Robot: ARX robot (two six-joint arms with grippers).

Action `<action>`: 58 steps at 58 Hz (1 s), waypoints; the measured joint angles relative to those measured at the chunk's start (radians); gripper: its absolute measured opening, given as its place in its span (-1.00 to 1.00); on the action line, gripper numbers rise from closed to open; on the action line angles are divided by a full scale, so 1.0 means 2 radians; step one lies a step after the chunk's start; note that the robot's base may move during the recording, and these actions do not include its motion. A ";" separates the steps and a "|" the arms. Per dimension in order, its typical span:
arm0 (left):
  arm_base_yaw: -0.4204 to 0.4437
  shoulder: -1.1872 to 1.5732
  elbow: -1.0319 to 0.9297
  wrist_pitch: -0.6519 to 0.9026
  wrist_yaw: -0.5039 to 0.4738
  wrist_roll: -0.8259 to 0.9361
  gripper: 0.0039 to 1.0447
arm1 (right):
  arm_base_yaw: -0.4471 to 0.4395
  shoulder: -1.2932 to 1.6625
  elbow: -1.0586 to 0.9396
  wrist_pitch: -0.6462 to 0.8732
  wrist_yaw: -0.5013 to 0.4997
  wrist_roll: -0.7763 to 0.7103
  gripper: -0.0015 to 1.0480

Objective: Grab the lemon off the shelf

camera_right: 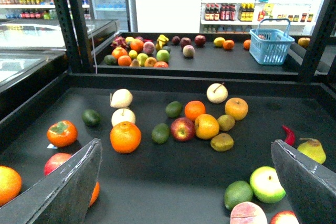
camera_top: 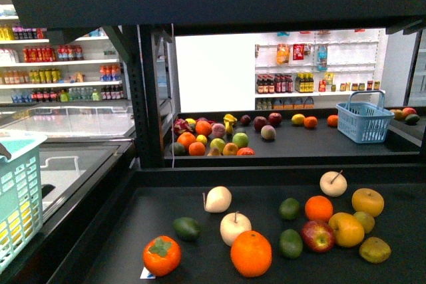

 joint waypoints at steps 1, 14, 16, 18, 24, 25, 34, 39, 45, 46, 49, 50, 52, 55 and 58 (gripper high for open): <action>0.000 -0.006 -0.001 -0.008 -0.001 0.003 0.85 | 0.000 0.000 0.000 0.000 0.000 0.000 0.86; -0.005 -0.093 -0.007 -0.130 -0.032 0.080 0.85 | 0.000 0.000 0.000 0.000 0.000 0.000 0.86; -0.009 -0.107 -0.007 -0.143 -0.041 0.095 0.85 | 0.000 0.000 0.000 0.000 0.000 0.000 0.86; -0.018 -0.128 -0.010 -0.157 -0.057 0.129 0.85 | 0.000 0.000 0.000 0.000 0.000 0.000 0.86; -0.052 -0.168 -0.021 -0.156 -0.113 0.248 0.85 | 0.000 0.000 0.000 0.000 0.000 0.000 0.86; -0.060 -0.174 -0.026 -0.151 -0.123 0.274 0.85 | 0.000 0.000 0.000 0.000 0.000 0.000 0.86; -0.155 -0.214 -0.094 -0.118 -0.186 0.474 0.85 | 0.000 0.000 0.000 0.000 0.000 0.000 0.86; -0.217 -0.230 -0.133 -0.102 -0.218 0.546 0.85 | 0.000 0.000 0.000 0.000 0.000 0.000 0.86; -0.291 -0.249 -0.177 -0.082 -0.256 0.593 0.85 | 0.000 0.000 0.000 0.000 0.000 0.000 0.86; -0.304 -0.253 -0.184 -0.077 -0.263 0.598 0.85 | 0.000 0.000 0.000 0.000 0.000 0.000 0.86; -0.331 -0.261 -0.201 -0.066 -0.280 0.605 0.85 | 0.000 0.000 0.000 0.000 0.000 0.000 0.86; -0.341 -0.264 -0.207 -0.061 -0.288 0.607 0.85 | 0.000 0.000 0.000 0.000 0.000 0.000 0.86; -0.354 -0.272 -0.216 -0.064 -0.285 0.607 0.81 | 0.000 0.000 0.000 0.000 0.000 0.000 0.86; -0.358 -0.290 -0.233 -0.075 -0.256 0.607 0.64 | 0.000 0.000 0.000 0.000 0.000 0.000 0.86; -0.356 -0.314 -0.262 -0.074 -0.243 0.607 0.44 | 0.000 0.000 0.000 0.000 0.000 0.000 0.86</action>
